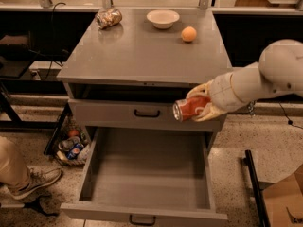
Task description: Pick coke can from middle drawer and place on counter
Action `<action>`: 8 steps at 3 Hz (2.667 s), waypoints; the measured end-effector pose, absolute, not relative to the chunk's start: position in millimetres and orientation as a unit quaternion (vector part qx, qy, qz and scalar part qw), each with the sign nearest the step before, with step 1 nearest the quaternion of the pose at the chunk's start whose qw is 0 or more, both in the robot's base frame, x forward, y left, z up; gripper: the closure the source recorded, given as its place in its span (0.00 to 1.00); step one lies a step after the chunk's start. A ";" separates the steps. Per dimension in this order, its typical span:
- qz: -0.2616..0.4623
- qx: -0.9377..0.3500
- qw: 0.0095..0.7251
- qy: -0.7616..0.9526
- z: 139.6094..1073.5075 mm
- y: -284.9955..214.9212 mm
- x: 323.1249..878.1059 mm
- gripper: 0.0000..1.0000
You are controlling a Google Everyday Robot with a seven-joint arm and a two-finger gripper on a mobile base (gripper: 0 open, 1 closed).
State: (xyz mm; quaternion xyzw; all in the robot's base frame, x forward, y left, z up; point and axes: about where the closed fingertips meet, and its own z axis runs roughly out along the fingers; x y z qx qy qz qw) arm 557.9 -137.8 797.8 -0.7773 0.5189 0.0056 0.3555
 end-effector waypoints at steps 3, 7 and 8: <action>-0.026 -0.759 0.406 0.508 894.2 -97.8 654.2 1.00; 0.098 -0.728 0.356 0.578 876.1 -33.0 768.2 0.81; 0.113 -0.728 0.344 0.583 869.1 -21.4 777.8 0.58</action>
Offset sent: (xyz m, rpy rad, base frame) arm 0.0885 0.0394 0.1233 -0.0004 -0.1844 0.0049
